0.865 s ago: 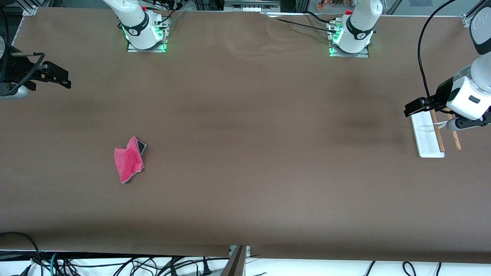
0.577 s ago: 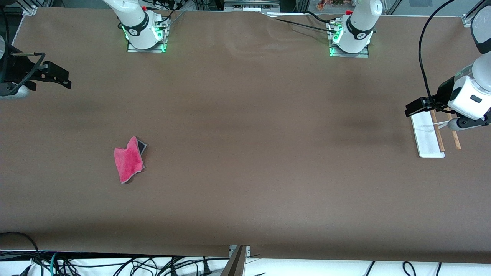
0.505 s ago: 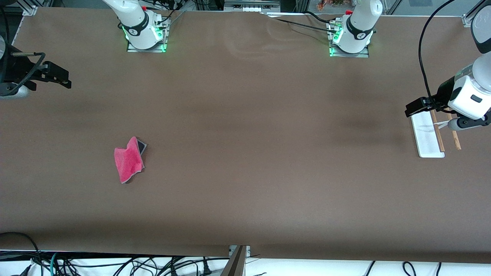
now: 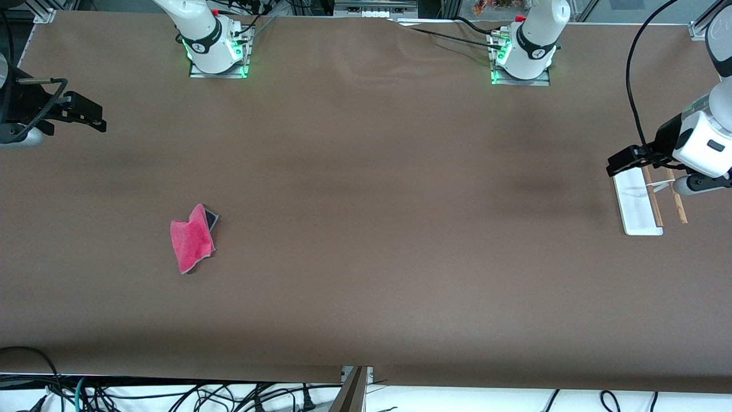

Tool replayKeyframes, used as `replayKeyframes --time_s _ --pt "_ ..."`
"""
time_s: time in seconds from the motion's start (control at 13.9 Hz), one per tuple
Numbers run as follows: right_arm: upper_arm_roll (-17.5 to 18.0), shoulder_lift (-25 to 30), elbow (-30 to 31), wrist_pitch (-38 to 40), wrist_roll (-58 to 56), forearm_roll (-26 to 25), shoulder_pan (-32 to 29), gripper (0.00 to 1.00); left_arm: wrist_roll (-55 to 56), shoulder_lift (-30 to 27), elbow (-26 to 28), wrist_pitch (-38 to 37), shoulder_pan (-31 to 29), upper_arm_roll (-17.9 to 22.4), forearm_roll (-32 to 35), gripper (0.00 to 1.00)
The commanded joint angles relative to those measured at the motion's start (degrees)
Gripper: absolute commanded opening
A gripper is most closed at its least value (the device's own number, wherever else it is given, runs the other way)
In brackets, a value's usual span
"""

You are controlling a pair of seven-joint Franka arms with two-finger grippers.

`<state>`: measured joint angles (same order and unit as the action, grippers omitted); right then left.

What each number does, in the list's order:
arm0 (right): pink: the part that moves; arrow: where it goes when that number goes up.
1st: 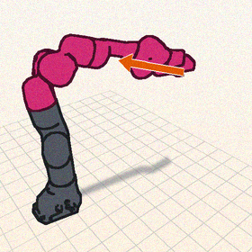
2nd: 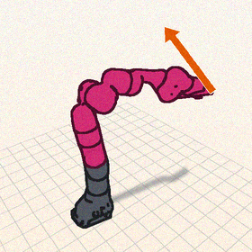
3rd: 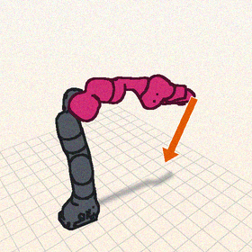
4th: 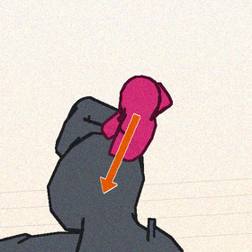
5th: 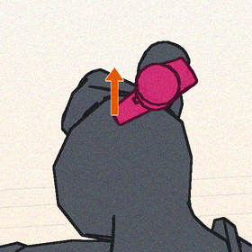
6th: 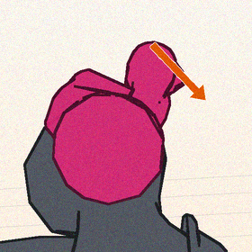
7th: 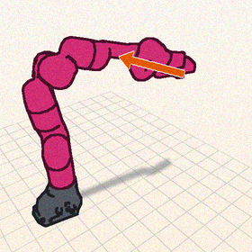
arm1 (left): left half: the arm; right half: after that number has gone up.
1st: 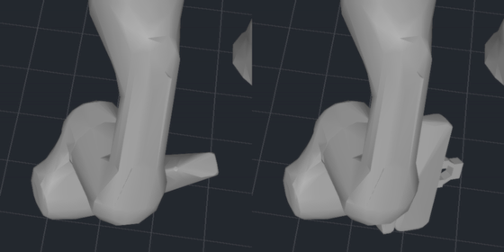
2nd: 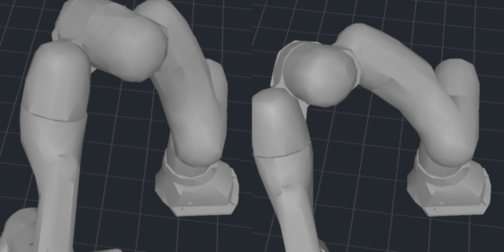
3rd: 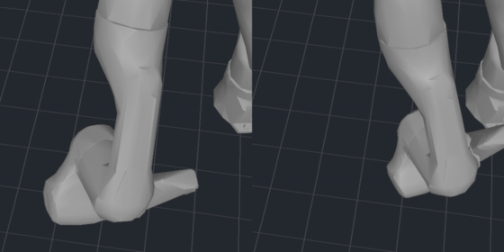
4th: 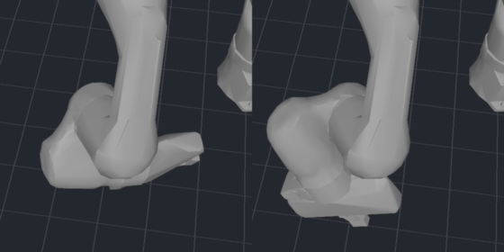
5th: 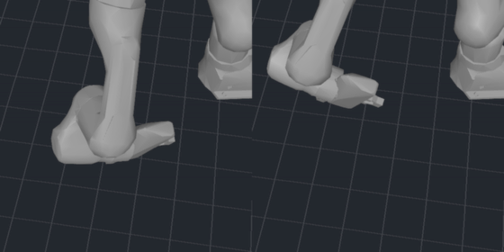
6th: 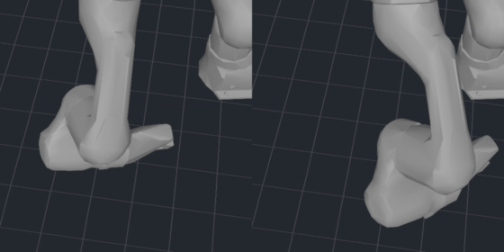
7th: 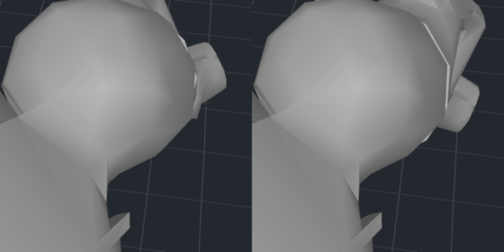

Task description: Pass towel and hang on rack

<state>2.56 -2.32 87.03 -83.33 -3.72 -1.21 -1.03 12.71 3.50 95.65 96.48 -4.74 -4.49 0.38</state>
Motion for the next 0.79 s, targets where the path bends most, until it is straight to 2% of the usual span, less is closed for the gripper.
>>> replayKeyframes --time_s 0.0,0.72 --pt "0.43 -0.05 -0.54 0.01 0.20 0.50 -0.47 1.00 0.30 0.11 -1.60 -0.41 -0.27 -0.43 0.06 1.00" --pt "0.43 -0.05 -0.54 -0.08 0.20 0.59 -0.47 1.00 -0.22 0.64 -0.81 -0.50 -0.44 -0.35 0.06 1.00"
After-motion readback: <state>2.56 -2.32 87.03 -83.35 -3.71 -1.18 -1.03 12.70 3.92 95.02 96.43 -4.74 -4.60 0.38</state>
